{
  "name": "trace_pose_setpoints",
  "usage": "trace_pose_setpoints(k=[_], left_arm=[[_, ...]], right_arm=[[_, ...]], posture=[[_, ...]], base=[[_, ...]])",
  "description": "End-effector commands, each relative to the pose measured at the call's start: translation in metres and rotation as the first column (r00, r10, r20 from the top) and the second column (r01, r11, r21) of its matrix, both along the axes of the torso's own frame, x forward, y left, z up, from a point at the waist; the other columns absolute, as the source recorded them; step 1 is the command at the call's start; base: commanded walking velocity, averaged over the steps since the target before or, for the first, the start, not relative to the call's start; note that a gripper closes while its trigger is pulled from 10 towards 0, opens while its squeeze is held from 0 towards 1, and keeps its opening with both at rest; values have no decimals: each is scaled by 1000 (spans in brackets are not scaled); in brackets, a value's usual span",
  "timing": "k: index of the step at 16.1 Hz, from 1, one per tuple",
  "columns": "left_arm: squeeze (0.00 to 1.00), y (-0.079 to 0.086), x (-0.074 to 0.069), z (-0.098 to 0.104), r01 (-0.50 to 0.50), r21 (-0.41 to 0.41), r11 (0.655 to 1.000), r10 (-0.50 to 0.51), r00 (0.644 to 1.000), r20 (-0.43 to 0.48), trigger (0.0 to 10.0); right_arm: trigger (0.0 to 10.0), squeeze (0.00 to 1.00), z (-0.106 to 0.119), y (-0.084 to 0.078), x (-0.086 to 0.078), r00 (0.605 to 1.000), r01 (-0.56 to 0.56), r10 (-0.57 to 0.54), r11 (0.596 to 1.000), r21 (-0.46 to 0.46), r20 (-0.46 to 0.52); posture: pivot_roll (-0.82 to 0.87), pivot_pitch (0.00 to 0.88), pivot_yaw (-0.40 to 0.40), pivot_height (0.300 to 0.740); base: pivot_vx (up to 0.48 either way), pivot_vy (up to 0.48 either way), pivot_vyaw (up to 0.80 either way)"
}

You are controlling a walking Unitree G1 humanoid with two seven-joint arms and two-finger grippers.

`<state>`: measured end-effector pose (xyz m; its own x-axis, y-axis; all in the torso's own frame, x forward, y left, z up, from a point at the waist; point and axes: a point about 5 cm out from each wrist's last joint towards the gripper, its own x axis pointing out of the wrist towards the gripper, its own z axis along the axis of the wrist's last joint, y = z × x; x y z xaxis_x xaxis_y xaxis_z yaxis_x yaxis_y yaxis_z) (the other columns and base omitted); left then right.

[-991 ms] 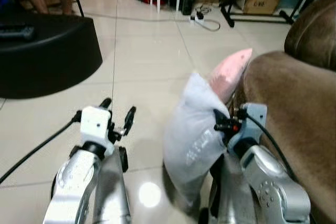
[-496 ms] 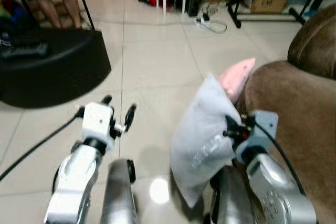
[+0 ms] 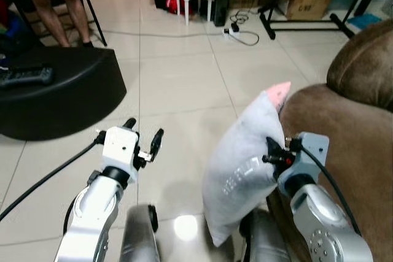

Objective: Move the pillow to the sofa from floor

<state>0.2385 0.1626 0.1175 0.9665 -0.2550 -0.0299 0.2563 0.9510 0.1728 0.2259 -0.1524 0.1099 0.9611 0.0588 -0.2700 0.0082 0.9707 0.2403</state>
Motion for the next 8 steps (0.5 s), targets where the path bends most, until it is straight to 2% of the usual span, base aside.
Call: trace_pose_setpoints(k=[1,5,8], left_arm=[[0,-1,-1,3,29,35,999,-29,1000,9,10000],[0,0,2,0,28,45,999,-28,1000,5,10000],[0,0,6,1,6,36,999,-7,1000,20,10000]], right_arm=[[10000,0,7,-2,-1,998,29,-27,999,-38,52],[10000,0,3,-9,-2,996,83,-78,989,-121,47],[10000,0,9,-8,7,995,64,-59,996,-62,80]], posture=[[-66,0,22,641],[-70,0,30,676],[-59,0,5,701]], base=[[0,0,0],[0,0,0],[0,0,0]])
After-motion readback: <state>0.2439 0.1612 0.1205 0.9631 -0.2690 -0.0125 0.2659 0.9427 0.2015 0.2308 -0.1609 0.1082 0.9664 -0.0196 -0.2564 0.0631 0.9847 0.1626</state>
